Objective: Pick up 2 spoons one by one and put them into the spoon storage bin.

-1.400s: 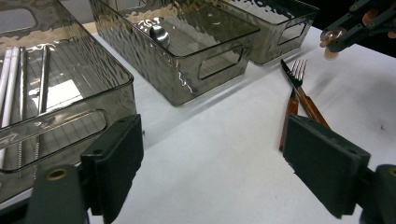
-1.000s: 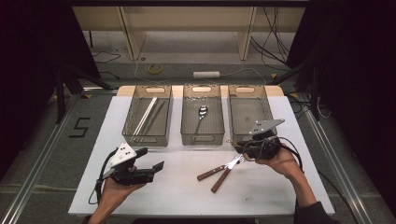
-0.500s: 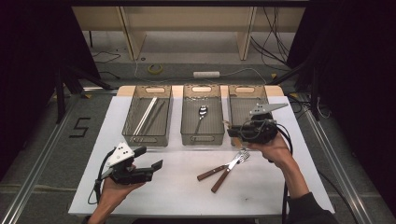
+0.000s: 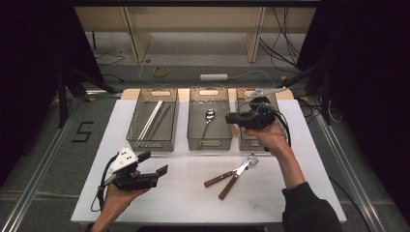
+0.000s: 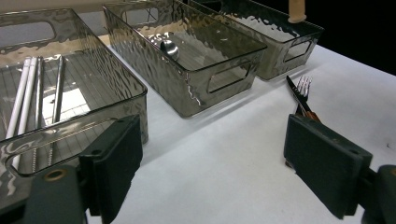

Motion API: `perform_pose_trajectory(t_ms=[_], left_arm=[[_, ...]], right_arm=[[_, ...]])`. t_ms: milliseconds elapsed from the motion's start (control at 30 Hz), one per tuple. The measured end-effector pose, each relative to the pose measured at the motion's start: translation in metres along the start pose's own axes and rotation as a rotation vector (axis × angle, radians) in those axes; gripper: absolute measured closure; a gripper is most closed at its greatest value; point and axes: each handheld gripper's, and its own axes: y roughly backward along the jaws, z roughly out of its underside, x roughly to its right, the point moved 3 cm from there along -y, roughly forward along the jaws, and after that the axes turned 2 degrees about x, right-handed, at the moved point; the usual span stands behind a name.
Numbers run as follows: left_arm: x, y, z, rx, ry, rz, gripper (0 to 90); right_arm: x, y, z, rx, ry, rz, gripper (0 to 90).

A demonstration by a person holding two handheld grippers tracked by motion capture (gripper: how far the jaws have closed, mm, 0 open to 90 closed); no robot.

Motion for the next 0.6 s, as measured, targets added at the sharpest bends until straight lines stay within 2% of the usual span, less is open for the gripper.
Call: perform_pose_trajectory(t_ms=[167,233,367,600], left_arm=[[0.000,0.001,0.000,0.000,-0.005,-0.003,19.2],[-0.001,0.001,-0.001,0.007,-0.002,-0.004,19.2],[-0.001,0.002,-0.001,0.010,0.001,-0.004,19.2],[-0.001,0.003,-0.001,0.015,0.002,-0.005,19.1]], right_arm=[[0.001,-0.014,-0.010,0.010,-0.019,0.011,77.2],[0.005,-0.021,-0.012,0.030,-0.055,0.001,77.3],[0.010,-0.033,-0.014,0.020,-0.089,0.026,77.3],[0.018,-0.051,-0.012,-0.007,-0.121,0.071,77.2]])
